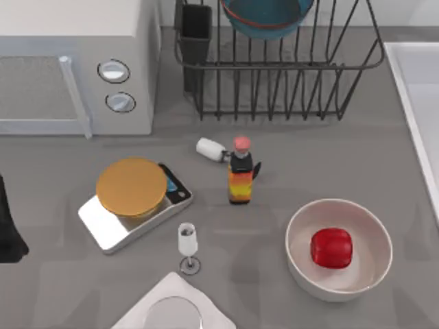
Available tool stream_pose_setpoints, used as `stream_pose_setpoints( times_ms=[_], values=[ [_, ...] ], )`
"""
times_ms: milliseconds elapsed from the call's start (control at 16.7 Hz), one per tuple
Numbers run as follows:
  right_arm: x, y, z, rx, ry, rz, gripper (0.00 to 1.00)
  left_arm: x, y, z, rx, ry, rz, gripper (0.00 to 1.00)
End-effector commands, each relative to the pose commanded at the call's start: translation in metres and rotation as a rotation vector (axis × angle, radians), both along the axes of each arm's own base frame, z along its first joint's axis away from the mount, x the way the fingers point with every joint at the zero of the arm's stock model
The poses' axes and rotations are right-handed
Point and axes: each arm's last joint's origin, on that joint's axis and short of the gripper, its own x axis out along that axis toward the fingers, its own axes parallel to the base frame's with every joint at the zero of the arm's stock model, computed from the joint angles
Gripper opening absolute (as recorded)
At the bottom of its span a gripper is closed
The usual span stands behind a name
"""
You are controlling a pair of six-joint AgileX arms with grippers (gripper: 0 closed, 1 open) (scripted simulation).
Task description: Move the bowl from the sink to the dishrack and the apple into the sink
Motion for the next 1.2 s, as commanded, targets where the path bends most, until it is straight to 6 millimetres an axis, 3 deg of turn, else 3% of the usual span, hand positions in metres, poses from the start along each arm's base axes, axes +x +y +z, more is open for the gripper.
stream_pose_setpoints(
  times_ms=[600, 900, 1200],
  values=[
    [0.001, 0.002, 0.007, 0.02, 0.052, 0.017, 1.0, 0.0, 0.0, 0.0, 0.0, 0.0, 0.0, 1.0],
    [0.014, 0.014, 0.036, 0.097, 0.291, 0.096, 1.0, 0.0, 0.0, 0.0, 0.0, 0.0, 0.0, 1.0],
    [0.048, 0.04, 0.068, 0.163, 0.648, 0.16, 1.0, 0.0, 0.0, 0.0, 0.0, 0.0, 0.0, 1.0]
  ],
)
